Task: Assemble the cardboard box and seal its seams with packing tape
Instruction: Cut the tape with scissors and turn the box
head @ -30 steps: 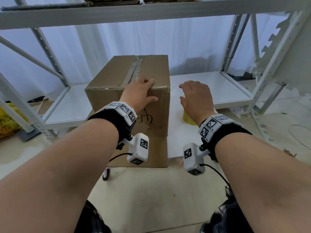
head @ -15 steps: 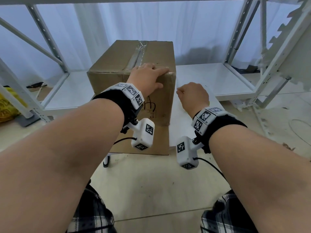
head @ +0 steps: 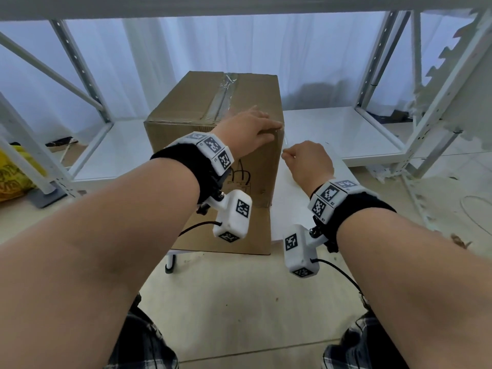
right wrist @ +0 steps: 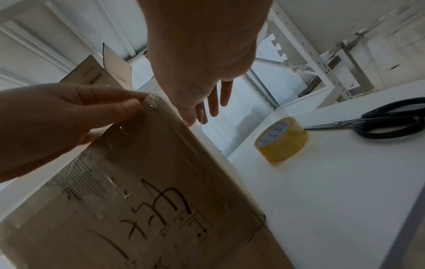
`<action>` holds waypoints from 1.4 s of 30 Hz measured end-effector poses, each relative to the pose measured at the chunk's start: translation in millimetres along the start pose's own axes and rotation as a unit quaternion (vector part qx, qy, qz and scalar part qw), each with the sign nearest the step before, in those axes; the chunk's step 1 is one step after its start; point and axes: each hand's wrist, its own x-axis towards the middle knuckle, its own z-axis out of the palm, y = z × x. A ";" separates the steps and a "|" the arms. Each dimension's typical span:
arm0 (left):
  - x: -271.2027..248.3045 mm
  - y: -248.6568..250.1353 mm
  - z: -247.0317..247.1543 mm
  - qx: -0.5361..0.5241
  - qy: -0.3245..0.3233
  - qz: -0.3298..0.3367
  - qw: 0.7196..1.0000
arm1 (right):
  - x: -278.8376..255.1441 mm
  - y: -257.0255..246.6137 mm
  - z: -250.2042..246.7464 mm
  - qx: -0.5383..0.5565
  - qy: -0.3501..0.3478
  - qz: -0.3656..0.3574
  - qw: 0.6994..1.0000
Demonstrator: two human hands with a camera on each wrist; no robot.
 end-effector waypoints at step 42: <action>4.4 -8.5 5.9 -0.145 0.081 -0.015 0.986 | -1.4 3.7 -11.9 0.181 -0.017 -0.035 0.983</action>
